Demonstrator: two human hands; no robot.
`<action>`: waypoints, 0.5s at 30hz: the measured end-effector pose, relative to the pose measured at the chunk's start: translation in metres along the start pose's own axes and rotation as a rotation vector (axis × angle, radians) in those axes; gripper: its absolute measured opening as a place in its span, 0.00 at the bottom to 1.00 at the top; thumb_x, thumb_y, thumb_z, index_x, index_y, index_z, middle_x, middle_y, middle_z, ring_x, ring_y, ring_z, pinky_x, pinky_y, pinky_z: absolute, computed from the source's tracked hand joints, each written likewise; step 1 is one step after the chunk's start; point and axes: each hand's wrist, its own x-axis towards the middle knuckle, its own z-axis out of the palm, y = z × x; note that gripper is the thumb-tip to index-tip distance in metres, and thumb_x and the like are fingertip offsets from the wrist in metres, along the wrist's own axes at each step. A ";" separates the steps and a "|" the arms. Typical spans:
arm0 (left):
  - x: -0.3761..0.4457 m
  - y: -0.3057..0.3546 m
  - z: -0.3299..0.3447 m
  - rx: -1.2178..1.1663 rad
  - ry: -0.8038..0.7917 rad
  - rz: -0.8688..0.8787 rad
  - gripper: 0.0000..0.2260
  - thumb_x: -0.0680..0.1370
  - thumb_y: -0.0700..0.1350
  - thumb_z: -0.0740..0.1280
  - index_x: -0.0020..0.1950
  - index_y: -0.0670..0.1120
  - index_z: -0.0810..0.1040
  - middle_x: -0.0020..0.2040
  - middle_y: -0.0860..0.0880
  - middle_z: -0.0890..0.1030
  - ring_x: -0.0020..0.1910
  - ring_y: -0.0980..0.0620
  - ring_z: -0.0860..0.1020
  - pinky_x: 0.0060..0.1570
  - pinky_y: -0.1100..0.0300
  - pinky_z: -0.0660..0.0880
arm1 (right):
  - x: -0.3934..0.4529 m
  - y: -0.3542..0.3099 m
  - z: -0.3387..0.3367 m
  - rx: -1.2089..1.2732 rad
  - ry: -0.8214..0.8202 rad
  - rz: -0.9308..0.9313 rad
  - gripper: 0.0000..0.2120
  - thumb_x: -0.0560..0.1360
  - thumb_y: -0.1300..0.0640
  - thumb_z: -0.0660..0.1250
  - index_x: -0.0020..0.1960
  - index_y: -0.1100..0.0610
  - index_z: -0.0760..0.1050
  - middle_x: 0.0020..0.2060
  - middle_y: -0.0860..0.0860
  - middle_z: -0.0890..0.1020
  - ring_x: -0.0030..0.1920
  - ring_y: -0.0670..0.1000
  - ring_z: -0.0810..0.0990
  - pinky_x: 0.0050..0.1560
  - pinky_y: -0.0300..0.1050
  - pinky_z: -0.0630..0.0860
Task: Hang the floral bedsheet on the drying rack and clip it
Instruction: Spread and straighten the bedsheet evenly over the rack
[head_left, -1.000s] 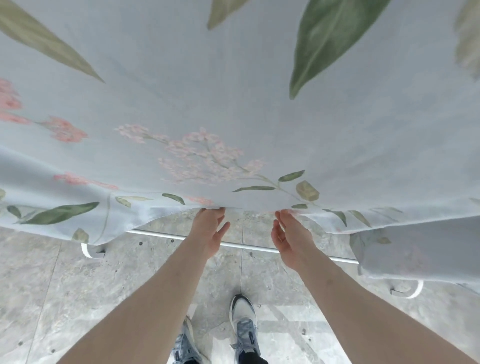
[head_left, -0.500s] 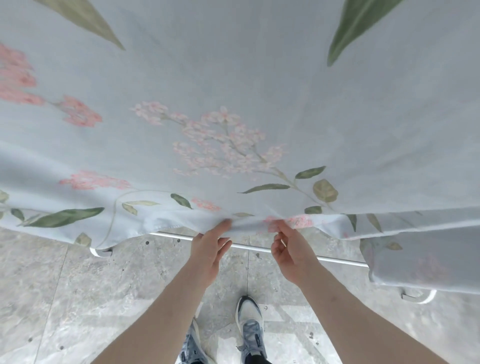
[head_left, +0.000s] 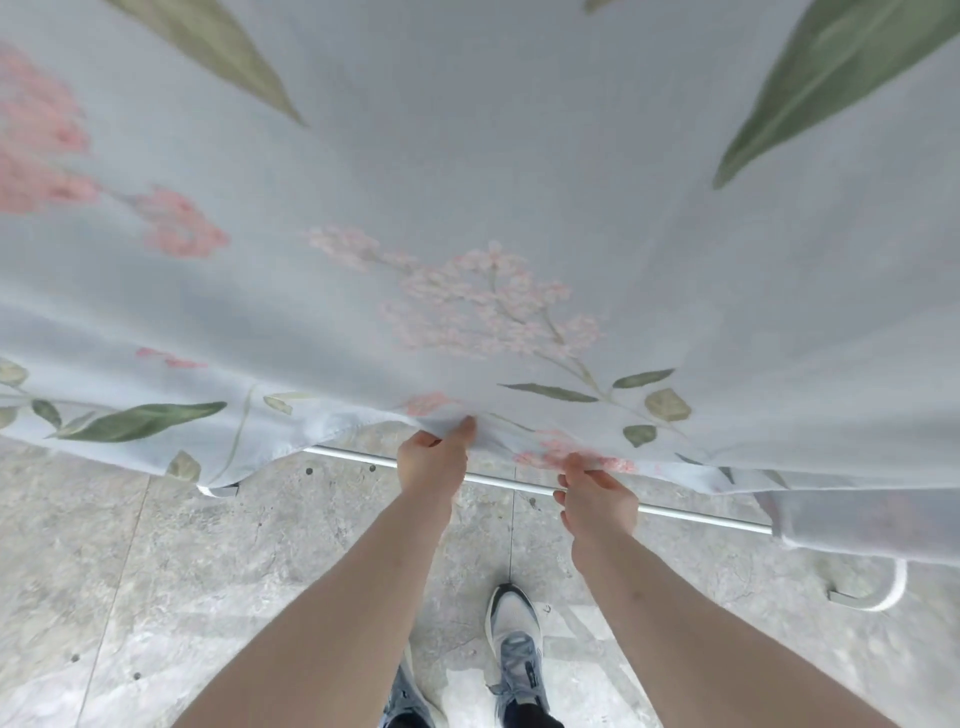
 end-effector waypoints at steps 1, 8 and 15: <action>0.004 0.001 0.002 0.012 0.011 -0.002 0.14 0.77 0.53 0.76 0.44 0.42 0.79 0.40 0.47 0.79 0.39 0.50 0.76 0.37 0.58 0.71 | 0.002 0.001 0.003 0.001 0.006 0.008 0.12 0.78 0.47 0.72 0.41 0.55 0.83 0.35 0.47 0.84 0.38 0.48 0.84 0.47 0.47 0.81; 0.033 -0.008 0.004 0.110 0.010 -0.062 0.17 0.74 0.58 0.77 0.41 0.45 0.81 0.44 0.45 0.85 0.40 0.48 0.78 0.41 0.56 0.73 | 0.028 0.006 0.019 -0.024 0.032 0.043 0.10 0.77 0.48 0.73 0.42 0.53 0.83 0.34 0.48 0.85 0.38 0.49 0.84 0.42 0.45 0.78; 0.050 -0.012 -0.001 0.203 0.057 -0.072 0.19 0.72 0.61 0.78 0.39 0.45 0.81 0.46 0.44 0.87 0.39 0.47 0.81 0.42 0.54 0.79 | 0.041 0.016 0.032 -0.055 0.012 0.092 0.09 0.78 0.50 0.72 0.44 0.54 0.81 0.35 0.49 0.85 0.35 0.48 0.81 0.39 0.43 0.76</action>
